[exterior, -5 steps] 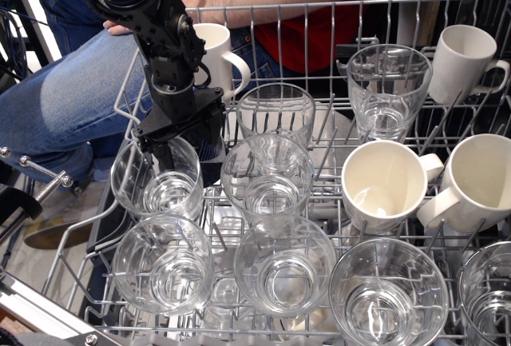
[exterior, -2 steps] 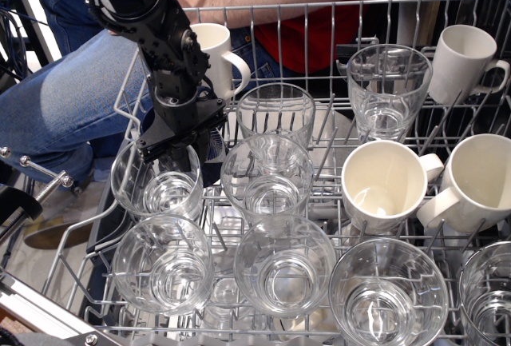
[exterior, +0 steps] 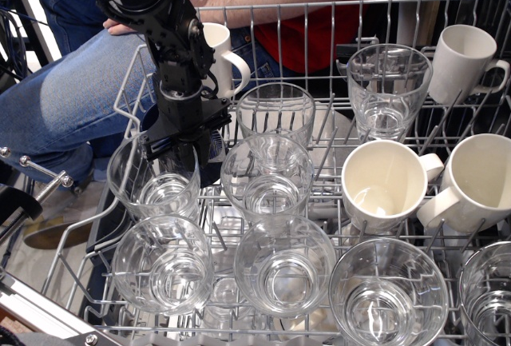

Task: Pick up glass cup

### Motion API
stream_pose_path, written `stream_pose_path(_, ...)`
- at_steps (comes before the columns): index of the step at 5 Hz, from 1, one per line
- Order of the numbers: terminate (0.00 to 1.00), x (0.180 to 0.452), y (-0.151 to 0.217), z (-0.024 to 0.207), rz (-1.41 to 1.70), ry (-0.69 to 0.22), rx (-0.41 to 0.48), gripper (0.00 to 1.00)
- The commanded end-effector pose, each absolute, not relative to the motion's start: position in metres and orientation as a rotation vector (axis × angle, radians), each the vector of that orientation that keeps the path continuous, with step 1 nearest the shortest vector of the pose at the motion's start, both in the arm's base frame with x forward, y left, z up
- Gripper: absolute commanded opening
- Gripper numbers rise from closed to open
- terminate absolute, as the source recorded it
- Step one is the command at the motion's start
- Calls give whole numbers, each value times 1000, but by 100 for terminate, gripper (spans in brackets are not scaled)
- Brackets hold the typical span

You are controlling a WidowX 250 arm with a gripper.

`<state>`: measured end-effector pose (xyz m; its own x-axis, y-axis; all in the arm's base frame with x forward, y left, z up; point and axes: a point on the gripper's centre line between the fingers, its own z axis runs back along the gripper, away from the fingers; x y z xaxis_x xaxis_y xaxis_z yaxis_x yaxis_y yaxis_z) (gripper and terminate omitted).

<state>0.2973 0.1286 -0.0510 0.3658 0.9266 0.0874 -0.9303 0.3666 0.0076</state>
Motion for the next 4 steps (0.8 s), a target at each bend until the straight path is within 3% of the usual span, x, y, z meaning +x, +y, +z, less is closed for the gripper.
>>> stream_pose_path(1, 0, 313, 137, 19, 1183, -114, 59, 0)
stream_pose_path(4, 0, 302, 120, 103, 1131, -26, 107, 0)
